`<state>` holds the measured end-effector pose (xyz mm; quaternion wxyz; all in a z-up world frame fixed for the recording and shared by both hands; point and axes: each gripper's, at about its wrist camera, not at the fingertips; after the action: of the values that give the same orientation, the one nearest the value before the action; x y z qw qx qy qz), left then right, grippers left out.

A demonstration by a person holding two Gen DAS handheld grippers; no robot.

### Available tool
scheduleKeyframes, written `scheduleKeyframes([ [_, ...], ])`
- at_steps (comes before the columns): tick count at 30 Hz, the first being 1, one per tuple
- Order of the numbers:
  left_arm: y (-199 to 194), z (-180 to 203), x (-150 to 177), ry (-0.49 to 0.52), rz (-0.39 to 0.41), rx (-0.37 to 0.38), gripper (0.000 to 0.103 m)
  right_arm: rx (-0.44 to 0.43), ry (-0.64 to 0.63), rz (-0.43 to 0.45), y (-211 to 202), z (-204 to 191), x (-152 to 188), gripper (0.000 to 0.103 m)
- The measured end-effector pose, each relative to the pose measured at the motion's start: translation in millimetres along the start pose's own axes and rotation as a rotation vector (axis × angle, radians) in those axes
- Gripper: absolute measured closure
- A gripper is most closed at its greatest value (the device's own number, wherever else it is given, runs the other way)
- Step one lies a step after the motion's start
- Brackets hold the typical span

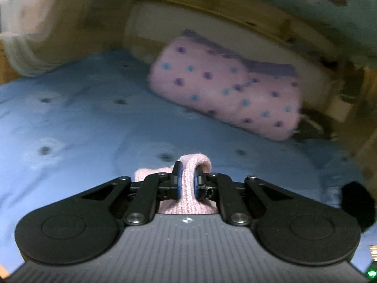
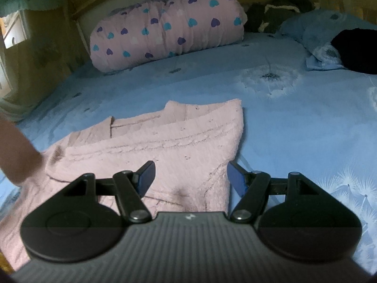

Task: Fold small clothes
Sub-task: 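Grasp the other sleeve cuff with the left gripper and lift it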

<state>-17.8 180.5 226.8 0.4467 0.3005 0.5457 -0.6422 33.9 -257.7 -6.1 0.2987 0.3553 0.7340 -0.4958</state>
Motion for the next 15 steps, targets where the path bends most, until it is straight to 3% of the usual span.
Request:
scheduleKeyframes([
  [8,41.6,114.3,18.5,0.061,-0.060,0.138,0.092,-0.022,0.017,0.028,-10.6,2.7,-4.1,0.034],
  [15,104.4,176.3,76.7,0.116,-0.199,0.179,0.092,-0.016,0.062,0.014,-12.2,11.2,-7.7,0.034],
])
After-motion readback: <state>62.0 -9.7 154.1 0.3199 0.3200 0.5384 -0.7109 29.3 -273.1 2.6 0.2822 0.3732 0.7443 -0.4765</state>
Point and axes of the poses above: each gripper's, at about its wrist camera, not at the fingertips, and y roughly the way its jaws point, z to its right, x to its underside, and after that the axes turned 5 degrees about y, right-handed
